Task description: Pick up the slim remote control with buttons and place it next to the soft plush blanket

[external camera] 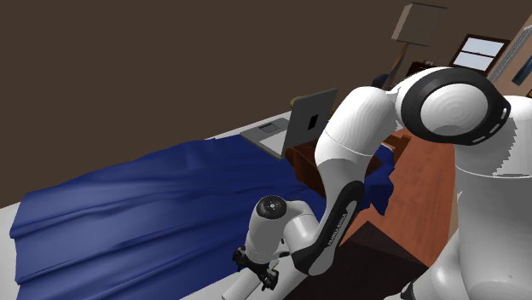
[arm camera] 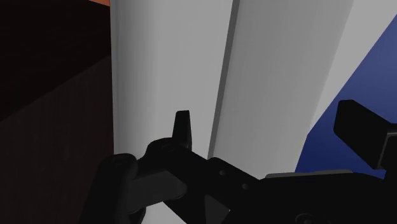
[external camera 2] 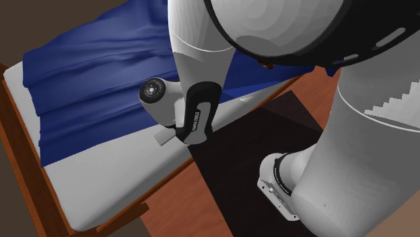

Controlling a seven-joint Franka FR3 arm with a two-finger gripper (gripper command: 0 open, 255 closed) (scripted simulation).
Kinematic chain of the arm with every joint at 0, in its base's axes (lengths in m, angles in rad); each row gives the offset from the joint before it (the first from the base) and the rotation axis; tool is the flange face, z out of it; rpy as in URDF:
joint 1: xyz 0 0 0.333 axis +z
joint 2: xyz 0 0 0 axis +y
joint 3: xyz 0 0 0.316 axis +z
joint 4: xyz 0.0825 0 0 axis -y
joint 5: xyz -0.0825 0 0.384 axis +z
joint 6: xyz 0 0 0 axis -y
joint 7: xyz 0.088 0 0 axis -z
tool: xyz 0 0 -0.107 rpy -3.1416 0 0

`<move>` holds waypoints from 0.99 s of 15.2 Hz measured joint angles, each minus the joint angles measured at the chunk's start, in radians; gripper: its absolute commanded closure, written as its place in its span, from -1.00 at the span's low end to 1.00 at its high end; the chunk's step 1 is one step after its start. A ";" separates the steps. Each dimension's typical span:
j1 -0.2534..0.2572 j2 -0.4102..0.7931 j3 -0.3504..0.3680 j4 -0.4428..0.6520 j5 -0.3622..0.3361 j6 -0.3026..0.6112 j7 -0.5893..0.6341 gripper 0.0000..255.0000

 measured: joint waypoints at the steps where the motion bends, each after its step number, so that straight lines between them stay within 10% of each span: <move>1: 0.000 0.000 0.000 0.000 0.000 0.000 0.000 -1.00; 2: 0.000 0.000 0.000 0.000 0.000 0.000 0.000 1.00; 15: -0.034 -0.032 0.041 -0.014 0.030 -0.024 -0.026 1.00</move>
